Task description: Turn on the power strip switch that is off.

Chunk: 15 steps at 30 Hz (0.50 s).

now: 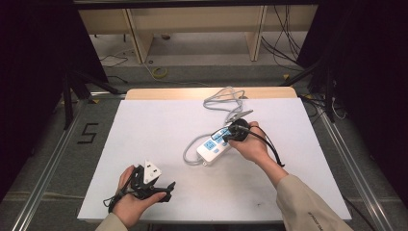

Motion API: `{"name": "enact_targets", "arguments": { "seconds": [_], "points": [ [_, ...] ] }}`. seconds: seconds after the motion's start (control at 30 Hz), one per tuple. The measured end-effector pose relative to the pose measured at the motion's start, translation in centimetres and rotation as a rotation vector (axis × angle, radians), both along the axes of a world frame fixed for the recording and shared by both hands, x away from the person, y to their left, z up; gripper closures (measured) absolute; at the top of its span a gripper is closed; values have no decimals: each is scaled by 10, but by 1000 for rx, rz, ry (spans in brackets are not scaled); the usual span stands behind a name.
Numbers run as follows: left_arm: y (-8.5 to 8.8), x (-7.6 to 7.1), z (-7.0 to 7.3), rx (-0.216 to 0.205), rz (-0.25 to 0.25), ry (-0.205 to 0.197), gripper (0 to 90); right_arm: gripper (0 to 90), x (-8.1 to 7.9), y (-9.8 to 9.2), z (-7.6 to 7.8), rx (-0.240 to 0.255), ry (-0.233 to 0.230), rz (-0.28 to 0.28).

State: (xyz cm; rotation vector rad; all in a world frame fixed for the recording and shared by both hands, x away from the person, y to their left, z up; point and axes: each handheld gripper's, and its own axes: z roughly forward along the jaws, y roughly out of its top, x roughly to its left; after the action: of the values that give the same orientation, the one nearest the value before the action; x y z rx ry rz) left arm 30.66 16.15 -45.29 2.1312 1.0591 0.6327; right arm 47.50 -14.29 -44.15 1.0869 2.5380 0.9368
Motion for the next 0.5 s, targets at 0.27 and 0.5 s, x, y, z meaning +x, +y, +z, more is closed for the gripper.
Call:
{"name": "enact_targets", "arguments": {
  "seconds": [0.27,0.5],
  "points": [
    [0,0,0,-1,0,1,101,900,3,0,-2,-9,6,6],
    [0,0,0,2,-2,3,101,900,3,1,-2,-20,12,6]
  ]
}}
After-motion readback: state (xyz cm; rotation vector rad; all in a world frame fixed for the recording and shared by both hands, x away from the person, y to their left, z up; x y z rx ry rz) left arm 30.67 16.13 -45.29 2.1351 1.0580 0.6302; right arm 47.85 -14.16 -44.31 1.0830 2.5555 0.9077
